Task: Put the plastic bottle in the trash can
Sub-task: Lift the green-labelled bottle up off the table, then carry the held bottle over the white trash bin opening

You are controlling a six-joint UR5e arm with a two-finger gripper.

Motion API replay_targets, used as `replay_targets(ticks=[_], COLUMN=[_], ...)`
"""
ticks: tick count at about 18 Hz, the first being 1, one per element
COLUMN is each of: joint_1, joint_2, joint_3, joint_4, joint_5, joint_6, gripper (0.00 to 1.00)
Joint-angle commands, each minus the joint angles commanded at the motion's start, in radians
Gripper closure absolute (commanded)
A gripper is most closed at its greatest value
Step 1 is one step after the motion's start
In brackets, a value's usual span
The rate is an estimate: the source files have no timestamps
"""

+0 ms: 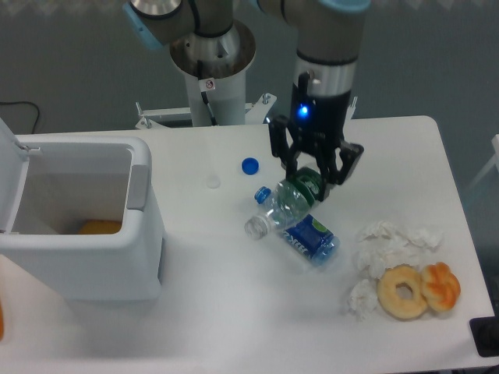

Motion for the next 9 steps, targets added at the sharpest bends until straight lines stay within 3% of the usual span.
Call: replay_targets(ticks=[9], joint_1=[-0.120], joint_2=[0.045], joint_3=[-0.018], joint_4=[0.008], joint_5=[-0.230], joint_6=[-0.255], gripper=[0.37])
